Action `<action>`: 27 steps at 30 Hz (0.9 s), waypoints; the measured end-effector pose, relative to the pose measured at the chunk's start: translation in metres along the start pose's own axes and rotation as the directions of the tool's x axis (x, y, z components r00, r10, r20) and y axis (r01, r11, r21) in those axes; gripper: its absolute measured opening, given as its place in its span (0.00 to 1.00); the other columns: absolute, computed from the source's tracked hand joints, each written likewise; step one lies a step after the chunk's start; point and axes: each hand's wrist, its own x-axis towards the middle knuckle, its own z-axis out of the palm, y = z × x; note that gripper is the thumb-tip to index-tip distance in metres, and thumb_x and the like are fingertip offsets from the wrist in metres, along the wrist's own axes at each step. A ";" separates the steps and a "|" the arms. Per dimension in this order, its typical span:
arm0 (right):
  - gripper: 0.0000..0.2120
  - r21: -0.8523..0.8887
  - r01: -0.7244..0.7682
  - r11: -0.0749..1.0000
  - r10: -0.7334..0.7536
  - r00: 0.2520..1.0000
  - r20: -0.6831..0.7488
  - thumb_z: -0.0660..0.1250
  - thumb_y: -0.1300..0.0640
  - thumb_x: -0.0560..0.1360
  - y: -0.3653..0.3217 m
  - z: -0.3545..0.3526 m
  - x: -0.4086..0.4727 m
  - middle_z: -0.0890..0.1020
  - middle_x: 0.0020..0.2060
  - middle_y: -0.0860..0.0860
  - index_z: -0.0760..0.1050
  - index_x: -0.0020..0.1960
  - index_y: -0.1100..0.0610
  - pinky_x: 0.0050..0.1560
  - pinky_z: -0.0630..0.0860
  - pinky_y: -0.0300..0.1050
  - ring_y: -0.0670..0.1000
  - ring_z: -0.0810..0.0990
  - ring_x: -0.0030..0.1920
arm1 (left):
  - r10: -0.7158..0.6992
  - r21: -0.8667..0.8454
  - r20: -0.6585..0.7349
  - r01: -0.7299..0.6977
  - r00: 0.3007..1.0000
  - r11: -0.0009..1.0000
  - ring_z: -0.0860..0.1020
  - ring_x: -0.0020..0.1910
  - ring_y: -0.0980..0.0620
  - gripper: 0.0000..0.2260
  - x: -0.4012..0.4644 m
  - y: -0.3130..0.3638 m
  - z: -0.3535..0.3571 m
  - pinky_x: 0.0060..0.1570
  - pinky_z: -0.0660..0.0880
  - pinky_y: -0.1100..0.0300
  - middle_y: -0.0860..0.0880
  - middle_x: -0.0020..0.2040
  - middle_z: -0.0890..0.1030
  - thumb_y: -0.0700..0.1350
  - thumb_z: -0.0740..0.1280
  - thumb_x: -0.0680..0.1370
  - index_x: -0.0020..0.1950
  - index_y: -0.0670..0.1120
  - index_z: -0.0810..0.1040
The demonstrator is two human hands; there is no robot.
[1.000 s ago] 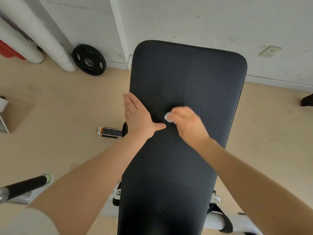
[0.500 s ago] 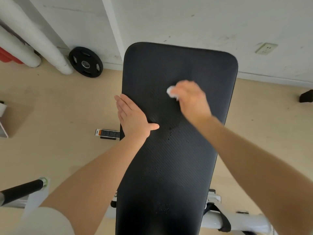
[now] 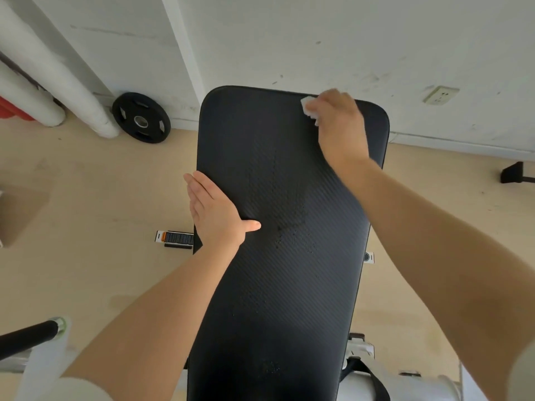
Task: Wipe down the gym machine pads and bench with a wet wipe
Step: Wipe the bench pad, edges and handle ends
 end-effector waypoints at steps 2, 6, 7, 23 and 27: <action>0.14 0.014 0.052 0.999 -0.053 0.997 0.050 0.57 0.71 0.72 0.000 0.011 -0.028 0.79 0.49 0.62 0.78 0.52 0.66 0.52 0.70 0.49 0.59 0.75 0.51 | 0.001 -0.010 -0.009 -0.001 1.000 1.000 0.41 0.75 0.41 0.61 -0.001 0.001 0.001 0.73 0.43 0.54 0.38 0.75 0.36 0.55 0.77 0.62 0.72 0.37 0.32; 0.14 0.150 0.155 0.976 -0.185 0.959 0.214 0.56 0.63 0.73 0.004 0.020 -0.102 0.81 0.48 0.57 0.77 0.53 0.61 0.50 0.75 0.45 0.52 0.72 0.51 | 0.005 -0.055 -0.037 -0.007 0.999 0.998 0.41 0.75 0.41 0.61 -0.002 -0.001 0.002 0.73 0.43 0.54 0.37 0.75 0.37 0.53 0.78 0.62 0.73 0.37 0.33; 0.14 0.153 0.247 0.957 -0.277 0.936 0.216 0.58 0.64 0.72 0.008 0.022 -0.119 0.81 0.47 0.56 0.76 0.54 0.60 0.47 0.78 0.45 0.51 0.71 0.50 | 0.007 -0.060 -0.042 -0.010 0.999 0.998 0.41 0.75 0.41 0.61 -0.003 -0.002 0.003 0.73 0.43 0.53 0.38 0.75 0.37 0.53 0.78 0.62 0.73 0.37 0.33; 0.11 0.099 -0.041 0.994 0.040 0.999 0.008 0.59 0.55 0.78 0.023 0.011 -0.069 0.80 0.46 0.52 0.79 0.49 0.59 0.50 0.70 0.36 0.42 0.70 0.48 | 0.038 -0.093 -0.057 -0.043 0.998 0.995 0.41 0.75 0.41 0.61 0.002 -0.007 0.009 0.72 0.41 0.53 0.39 0.76 0.38 0.53 0.78 0.62 0.73 0.38 0.34; 0.10 0.082 0.131 0.988 -0.140 0.983 0.121 0.66 0.68 0.69 0.019 0.022 -0.140 0.83 0.42 0.58 0.80 0.50 0.65 0.41 0.79 0.45 0.51 0.71 0.47 | 0.043 -0.079 -0.057 -0.048 0.997 0.996 0.41 0.75 0.41 0.61 0.000 -0.009 0.006 0.73 0.42 0.54 0.39 0.76 0.38 0.54 0.77 0.62 0.73 0.37 0.34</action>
